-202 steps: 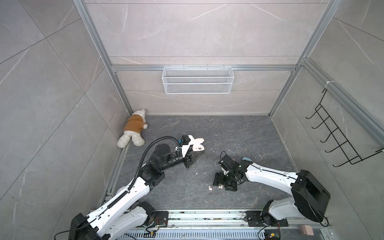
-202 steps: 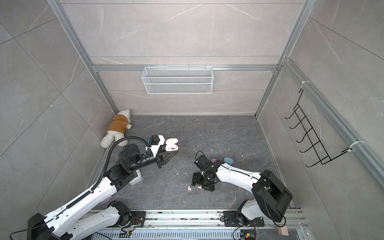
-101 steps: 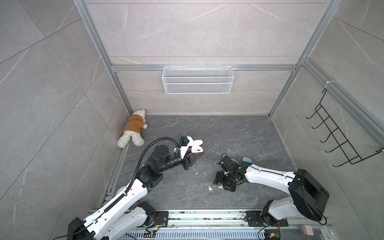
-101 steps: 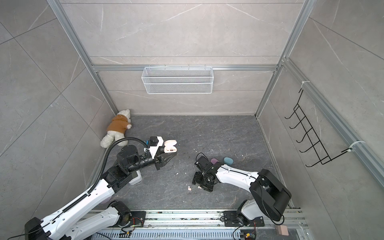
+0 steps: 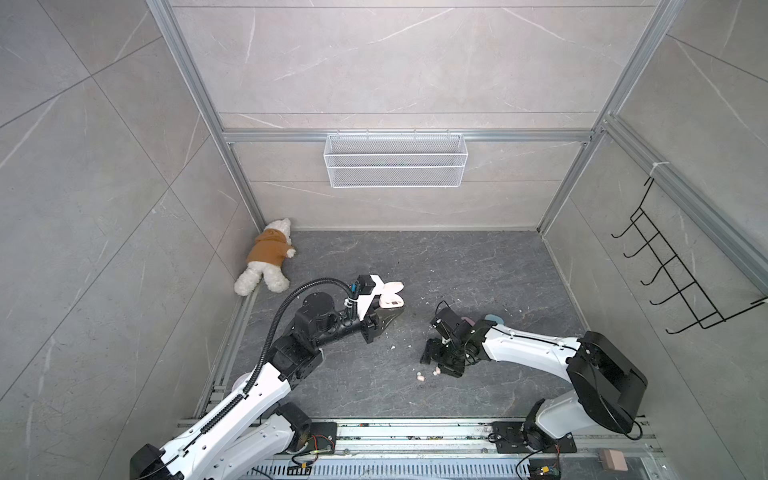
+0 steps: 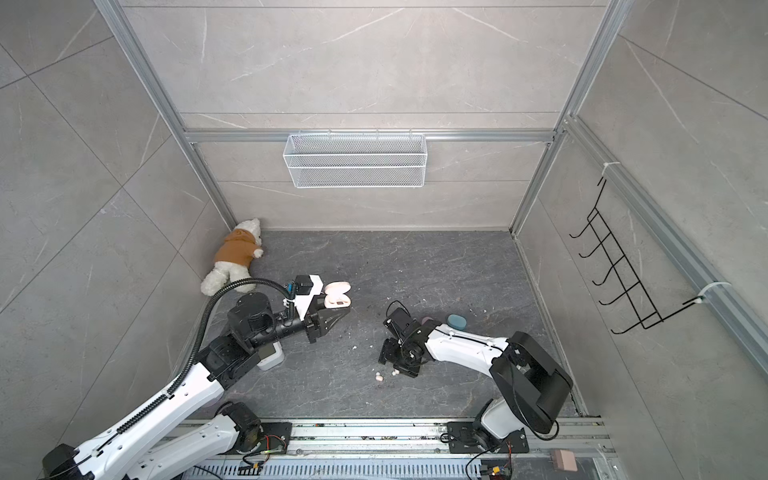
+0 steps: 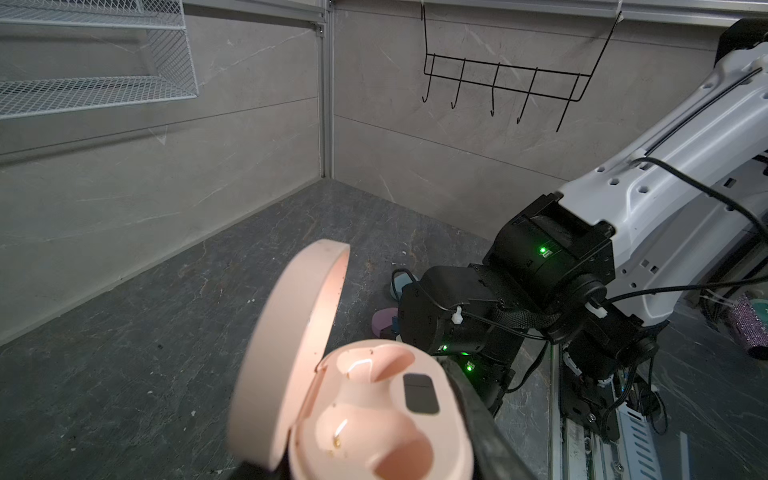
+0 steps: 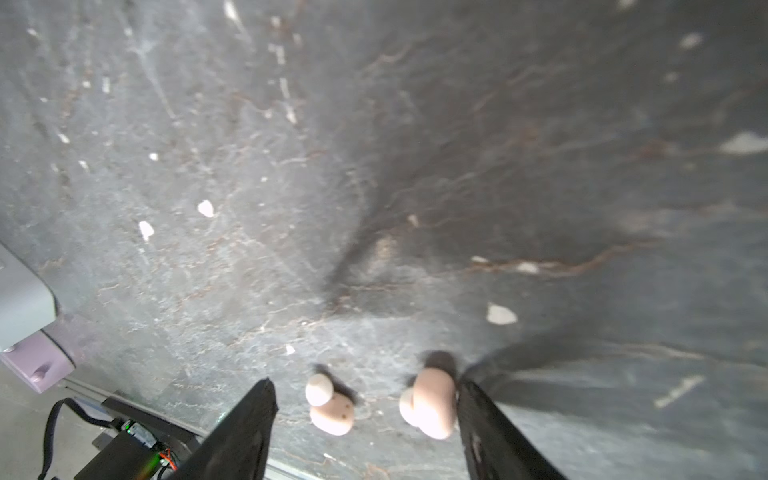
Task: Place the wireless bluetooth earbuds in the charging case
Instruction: 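Release the lid and move the right gripper down over the peach earbuds, then lower the right gripper and grasp one peach earbud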
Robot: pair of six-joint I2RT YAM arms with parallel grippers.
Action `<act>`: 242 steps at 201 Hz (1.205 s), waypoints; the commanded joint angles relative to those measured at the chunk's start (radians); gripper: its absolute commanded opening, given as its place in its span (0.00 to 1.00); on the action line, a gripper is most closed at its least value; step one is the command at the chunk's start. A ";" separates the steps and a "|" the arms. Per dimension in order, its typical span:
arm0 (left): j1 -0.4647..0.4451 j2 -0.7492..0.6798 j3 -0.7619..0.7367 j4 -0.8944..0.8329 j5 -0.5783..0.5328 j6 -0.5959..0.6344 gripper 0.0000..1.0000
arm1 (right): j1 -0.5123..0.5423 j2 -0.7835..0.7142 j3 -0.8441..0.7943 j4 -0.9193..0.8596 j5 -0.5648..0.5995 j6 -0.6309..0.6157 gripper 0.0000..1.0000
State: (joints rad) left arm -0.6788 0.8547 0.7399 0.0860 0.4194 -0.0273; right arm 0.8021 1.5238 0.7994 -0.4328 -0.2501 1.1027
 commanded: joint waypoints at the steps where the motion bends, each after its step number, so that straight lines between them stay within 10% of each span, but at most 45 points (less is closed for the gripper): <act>1: 0.004 -0.022 0.009 0.006 -0.011 0.000 0.02 | 0.015 0.021 0.039 -0.007 -0.003 -0.024 0.71; 242: 0.004 -0.077 -0.004 -0.021 -0.033 0.005 0.01 | 0.065 0.193 0.235 -0.234 0.169 -0.040 0.46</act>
State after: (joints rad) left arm -0.6788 0.7895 0.7345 0.0448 0.3923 -0.0269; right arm 0.8566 1.6913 1.0157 -0.6403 -0.1078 1.0618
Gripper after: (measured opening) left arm 0.424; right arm 0.469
